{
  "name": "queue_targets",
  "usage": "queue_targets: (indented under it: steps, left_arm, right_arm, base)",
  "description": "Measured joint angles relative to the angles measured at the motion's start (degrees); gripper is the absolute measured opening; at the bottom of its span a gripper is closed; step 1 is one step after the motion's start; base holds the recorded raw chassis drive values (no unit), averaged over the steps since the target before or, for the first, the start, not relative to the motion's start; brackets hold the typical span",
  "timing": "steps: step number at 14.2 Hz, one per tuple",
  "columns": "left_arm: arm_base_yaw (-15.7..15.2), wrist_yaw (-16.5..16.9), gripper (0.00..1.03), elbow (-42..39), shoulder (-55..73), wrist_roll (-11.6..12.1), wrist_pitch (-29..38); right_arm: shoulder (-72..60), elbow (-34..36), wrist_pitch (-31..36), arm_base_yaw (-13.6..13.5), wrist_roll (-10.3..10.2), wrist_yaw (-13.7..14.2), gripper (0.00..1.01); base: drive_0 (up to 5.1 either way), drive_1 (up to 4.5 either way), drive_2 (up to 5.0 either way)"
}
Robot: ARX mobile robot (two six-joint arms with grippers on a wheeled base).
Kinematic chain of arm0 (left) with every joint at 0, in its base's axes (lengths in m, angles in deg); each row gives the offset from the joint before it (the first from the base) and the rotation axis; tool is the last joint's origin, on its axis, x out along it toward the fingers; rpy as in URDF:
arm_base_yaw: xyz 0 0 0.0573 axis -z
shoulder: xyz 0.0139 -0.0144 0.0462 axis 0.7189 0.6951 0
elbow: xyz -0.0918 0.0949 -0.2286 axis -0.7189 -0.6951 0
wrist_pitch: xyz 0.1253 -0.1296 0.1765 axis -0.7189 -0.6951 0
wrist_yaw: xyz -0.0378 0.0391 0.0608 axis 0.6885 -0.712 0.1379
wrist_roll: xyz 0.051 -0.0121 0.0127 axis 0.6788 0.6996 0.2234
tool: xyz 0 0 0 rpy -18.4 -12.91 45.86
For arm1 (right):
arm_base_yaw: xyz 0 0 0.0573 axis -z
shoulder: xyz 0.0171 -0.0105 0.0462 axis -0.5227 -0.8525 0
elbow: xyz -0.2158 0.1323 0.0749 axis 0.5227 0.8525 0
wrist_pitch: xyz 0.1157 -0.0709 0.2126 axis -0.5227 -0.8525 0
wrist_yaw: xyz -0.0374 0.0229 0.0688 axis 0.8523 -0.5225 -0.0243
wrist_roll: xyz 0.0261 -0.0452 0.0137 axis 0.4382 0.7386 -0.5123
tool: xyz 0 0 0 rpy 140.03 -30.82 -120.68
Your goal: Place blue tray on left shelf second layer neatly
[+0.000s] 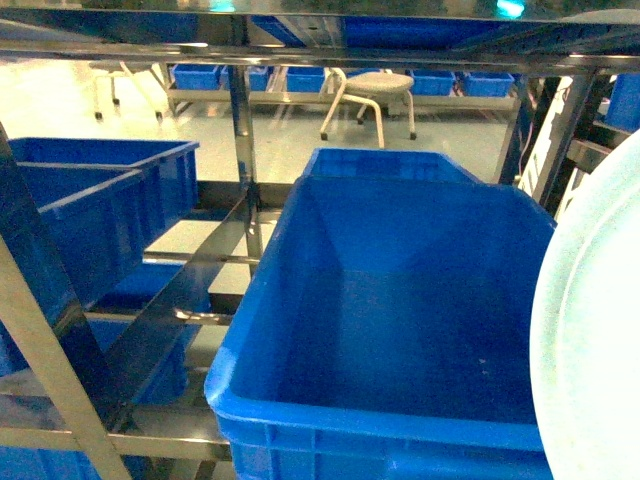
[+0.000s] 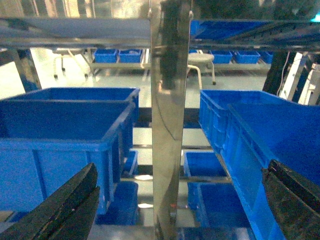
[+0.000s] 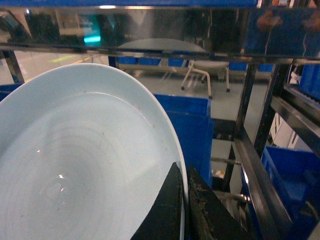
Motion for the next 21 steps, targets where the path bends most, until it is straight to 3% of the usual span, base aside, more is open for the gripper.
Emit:
queue_targets:
  steps: [21]
  left_arm:
    - [0.0,0.0,0.98,0.0,0.0,0.0,-0.2]
  right_arm:
    - [0.4,0.0,0.0,0.0,0.0,0.0,0.02]
  base:
    - [0.0,0.0,0.0]
